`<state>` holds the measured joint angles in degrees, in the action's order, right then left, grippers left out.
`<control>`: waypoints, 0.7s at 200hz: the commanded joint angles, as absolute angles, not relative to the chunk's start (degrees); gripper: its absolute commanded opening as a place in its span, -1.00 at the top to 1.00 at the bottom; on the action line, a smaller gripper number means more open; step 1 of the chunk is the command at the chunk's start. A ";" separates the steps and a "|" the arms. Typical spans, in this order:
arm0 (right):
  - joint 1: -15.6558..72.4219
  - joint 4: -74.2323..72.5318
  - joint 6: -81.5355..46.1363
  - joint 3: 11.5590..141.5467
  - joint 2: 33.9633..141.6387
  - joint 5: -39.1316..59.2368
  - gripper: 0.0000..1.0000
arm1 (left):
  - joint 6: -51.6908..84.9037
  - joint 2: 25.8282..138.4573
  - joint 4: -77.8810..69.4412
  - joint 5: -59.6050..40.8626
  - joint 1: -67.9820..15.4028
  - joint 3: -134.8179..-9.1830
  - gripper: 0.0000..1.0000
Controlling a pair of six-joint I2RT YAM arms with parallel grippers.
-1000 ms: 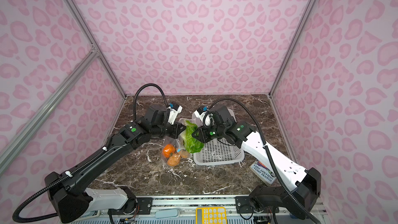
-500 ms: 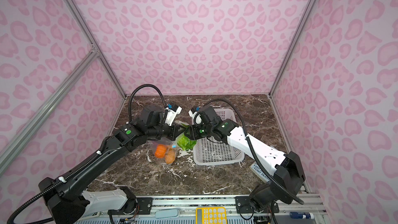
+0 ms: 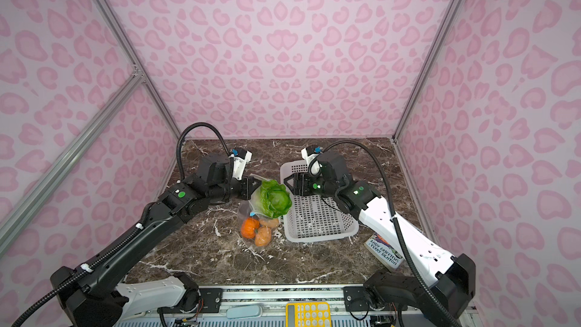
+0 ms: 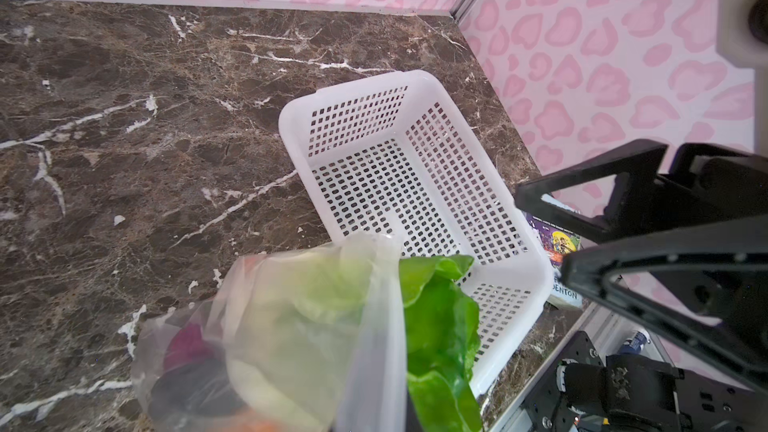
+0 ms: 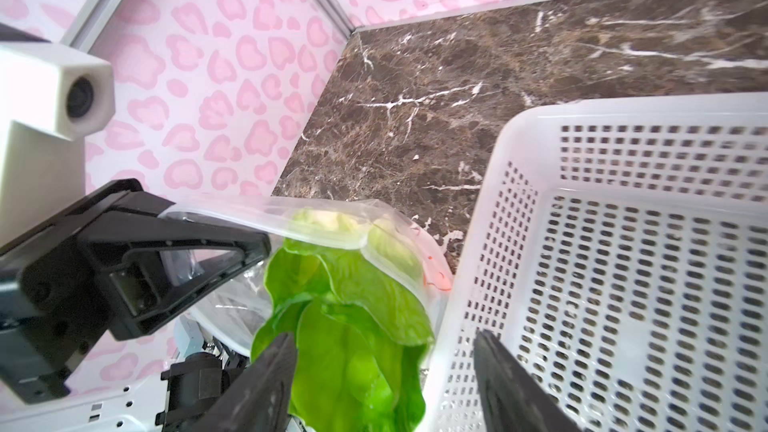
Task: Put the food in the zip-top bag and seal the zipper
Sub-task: 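Open the right gripper and draw it back from the bag mouth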
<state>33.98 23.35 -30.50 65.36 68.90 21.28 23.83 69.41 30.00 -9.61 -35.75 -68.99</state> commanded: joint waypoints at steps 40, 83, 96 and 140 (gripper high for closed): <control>32.08 20.79 -36.47 52.98 64.54 18.97 0.20 | 25.21 70.00 26.94 -9.32 -35.60 -69.17 0.94; 37.08 14.71 -39.61 47.56 67.61 18.86 0.30 | 26.08 70.49 26.98 -10.02 -35.60 -69.17 0.94; 38.28 13.27 -39.89 47.60 69.39 19.97 0.29 | 26.28 70.49 26.89 -10.15 -35.60 -69.17 0.94; 39.39 6.17 -41.10 48.33 74.96 23.03 0.23 | 26.94 70.09 26.89 -10.57 -35.60 -69.04 0.94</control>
<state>38.96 13.10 -39.68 48.01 73.47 21.04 26.28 70.37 29.80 -9.89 -35.68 -68.99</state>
